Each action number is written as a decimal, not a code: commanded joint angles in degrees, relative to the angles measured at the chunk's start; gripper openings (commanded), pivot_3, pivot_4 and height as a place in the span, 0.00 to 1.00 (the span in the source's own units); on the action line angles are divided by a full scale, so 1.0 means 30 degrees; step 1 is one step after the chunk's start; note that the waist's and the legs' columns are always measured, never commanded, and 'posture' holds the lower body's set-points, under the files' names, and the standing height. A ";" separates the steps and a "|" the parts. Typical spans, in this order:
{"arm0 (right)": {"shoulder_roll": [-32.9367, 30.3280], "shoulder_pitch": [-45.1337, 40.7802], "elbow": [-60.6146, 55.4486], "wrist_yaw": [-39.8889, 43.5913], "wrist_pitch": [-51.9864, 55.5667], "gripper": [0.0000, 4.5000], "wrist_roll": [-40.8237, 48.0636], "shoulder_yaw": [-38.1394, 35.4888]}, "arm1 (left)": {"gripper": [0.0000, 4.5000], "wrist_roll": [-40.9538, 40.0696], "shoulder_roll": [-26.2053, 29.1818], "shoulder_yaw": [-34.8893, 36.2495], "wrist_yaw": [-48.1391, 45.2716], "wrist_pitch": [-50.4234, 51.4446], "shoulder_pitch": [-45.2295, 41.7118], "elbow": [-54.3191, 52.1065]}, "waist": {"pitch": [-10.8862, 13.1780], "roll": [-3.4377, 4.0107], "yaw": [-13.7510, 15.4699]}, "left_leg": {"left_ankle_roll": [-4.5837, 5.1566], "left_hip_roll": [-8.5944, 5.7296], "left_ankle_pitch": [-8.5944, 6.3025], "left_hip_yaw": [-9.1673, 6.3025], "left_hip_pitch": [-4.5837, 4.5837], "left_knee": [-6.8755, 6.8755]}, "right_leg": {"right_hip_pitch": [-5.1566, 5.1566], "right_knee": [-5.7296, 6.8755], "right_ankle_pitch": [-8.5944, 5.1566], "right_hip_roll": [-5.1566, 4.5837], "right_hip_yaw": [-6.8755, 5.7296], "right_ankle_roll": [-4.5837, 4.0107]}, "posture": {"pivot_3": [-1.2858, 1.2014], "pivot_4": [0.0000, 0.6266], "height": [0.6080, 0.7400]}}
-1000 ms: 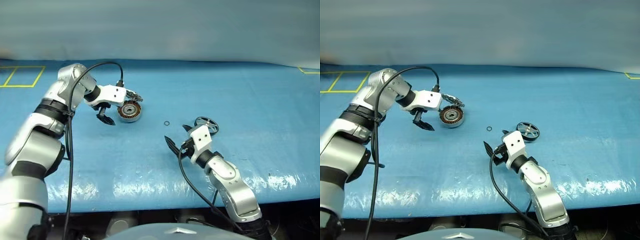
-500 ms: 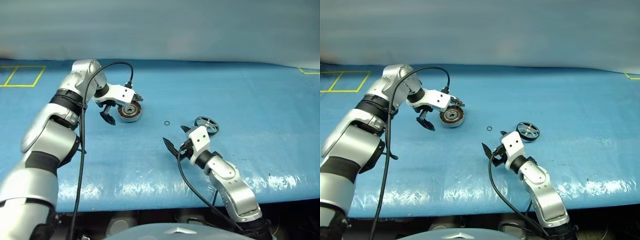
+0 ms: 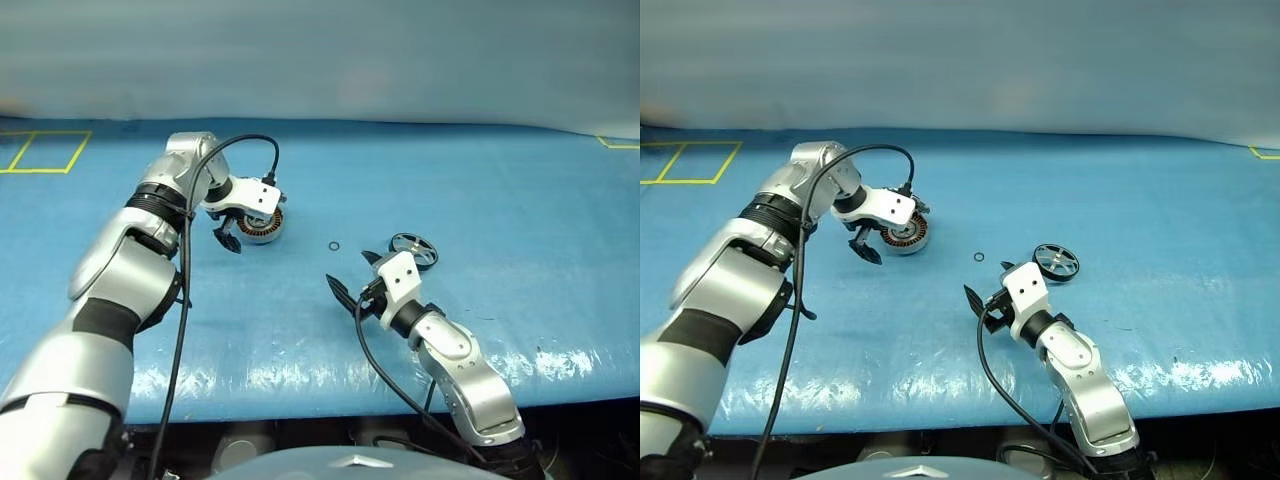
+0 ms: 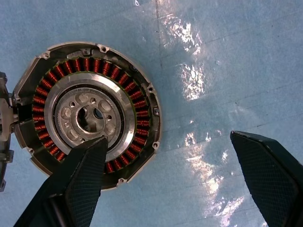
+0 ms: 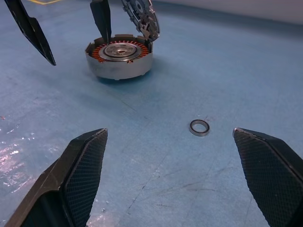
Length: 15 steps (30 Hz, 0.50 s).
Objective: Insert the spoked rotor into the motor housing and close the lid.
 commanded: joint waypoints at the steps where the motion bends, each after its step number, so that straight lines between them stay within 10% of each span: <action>1: 0.0084 0.0069 -0.0790 -0.0165 -0.0351 0.99 0.0062 -0.0162 | 1.00 0.0332 -0.0125 0.0115 0.0458 -0.0368 -0.0748 0.0336 | 0.0000 0.0000 -0.0004 | 0.0000 0.0000 0.0000 -0.0001 0.0000 0.0002 | 0.0000 0.0001 0.0000 0.0000 0.0000 0.0000 | 0.52 0.24 1.00; 15: 0.0204 0.0176 -0.0744 -0.0400 -0.0385 0.99 -0.0015 0.0043 | 1.00 0.1052 -0.0888 0.0037 0.1974 -0.1074 -0.0725 0.1139 | 0.0005 -0.0009 -0.0002 | -0.0006 -0.0004 0.0004 0.0002 0.0000 0.0063 | -0.0029 0.0139 -0.0005 -0.0003 0.0010 0.0000 | 0.52 0.24 1.00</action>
